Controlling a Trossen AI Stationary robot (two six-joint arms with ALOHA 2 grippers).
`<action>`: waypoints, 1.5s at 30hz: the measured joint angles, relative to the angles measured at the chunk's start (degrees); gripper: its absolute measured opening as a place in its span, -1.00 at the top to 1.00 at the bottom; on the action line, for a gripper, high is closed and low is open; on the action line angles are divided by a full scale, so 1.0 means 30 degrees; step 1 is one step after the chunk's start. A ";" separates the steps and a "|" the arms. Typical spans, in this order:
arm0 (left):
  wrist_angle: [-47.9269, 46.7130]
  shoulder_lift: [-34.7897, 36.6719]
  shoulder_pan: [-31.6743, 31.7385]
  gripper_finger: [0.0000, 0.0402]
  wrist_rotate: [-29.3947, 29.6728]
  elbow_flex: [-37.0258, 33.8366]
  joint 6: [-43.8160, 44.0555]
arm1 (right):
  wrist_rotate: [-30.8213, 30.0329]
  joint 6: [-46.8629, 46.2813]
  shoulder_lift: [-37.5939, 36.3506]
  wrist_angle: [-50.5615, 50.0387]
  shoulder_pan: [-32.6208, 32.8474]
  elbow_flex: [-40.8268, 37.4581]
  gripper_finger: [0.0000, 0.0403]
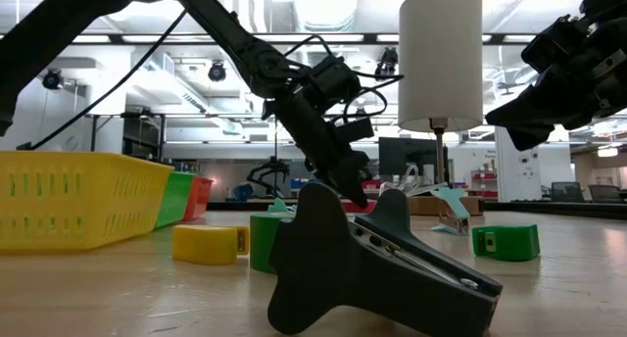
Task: Pick and place Stapler, Stapler remover, tape
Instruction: Put the red tape into the orange basket
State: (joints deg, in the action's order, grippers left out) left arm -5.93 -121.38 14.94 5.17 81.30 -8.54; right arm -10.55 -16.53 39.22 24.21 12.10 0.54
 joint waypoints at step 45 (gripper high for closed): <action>-1.5028 1.9230 -0.5931 0.79 0.6018 -1.2456 1.3397 | -0.0015 -0.0926 0.1712 0.0627 0.0000 0.0000 0.96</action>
State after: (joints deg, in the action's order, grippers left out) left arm -51.01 -63.70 -2.85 23.22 43.93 31.66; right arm -10.59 -19.31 44.36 26.09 12.10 0.54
